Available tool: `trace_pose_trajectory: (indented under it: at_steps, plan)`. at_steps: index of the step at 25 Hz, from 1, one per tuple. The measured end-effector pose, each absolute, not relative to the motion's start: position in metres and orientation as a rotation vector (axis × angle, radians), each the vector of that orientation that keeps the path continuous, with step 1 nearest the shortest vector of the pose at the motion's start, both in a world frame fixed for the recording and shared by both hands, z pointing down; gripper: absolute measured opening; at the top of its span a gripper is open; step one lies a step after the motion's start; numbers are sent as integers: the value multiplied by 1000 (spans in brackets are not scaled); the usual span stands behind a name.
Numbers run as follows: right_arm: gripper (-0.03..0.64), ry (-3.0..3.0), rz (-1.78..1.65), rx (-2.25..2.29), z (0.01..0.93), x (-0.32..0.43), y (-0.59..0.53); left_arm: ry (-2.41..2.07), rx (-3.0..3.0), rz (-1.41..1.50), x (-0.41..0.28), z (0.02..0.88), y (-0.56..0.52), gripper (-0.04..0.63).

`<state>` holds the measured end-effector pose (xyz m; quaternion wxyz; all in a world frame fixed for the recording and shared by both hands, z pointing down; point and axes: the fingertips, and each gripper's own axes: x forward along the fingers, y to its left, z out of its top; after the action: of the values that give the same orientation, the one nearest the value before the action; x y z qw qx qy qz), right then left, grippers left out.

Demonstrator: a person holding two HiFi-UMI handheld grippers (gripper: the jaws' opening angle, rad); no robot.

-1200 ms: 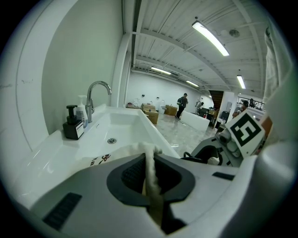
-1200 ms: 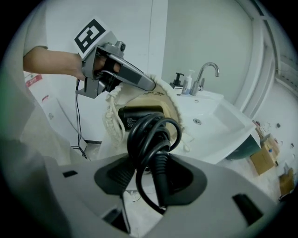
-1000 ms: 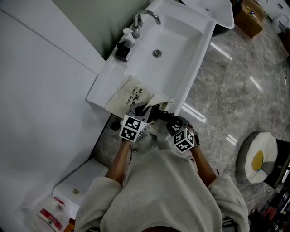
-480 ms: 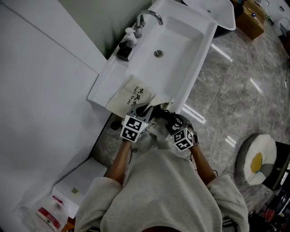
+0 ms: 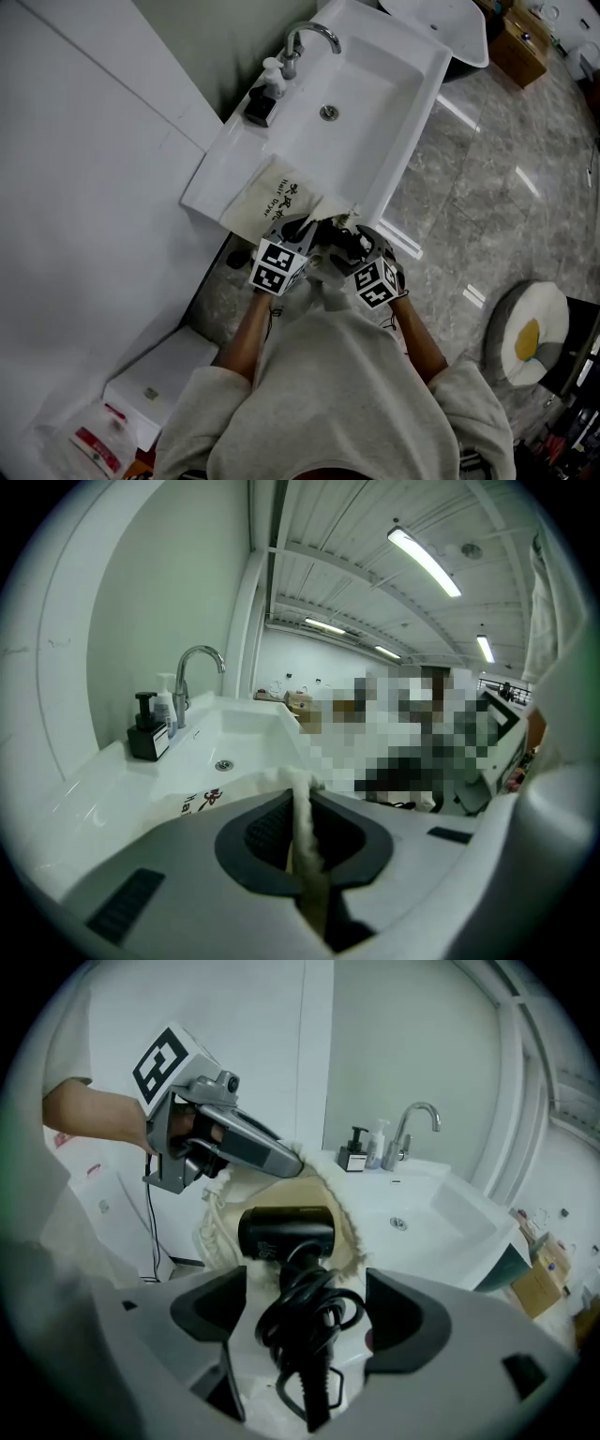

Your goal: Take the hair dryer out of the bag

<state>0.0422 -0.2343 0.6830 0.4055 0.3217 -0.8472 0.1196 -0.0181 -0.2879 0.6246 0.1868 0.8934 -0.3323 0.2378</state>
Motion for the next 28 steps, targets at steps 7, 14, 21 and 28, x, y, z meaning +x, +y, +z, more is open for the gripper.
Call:
trace_pose_trajectory:
  at_steps: [7, 14, 21, 28]
  plan:
    - [381, -2119, 282, 729, 682, 28, -251, -943, 2521, 655, -18, 622, -287, 26]
    - [371, -2049, 179, 566, 695, 11, -251, -949, 2520, 649, -21, 620, -286, 26]
    - [345, -1970, 157, 433, 711, 9, -248, -953, 2523, 643, -22, 619, -285, 26]
    - [311, -1865, 192, 334, 731, 8, -252, -944, 2521, 637, -23, 619, -284, 25]
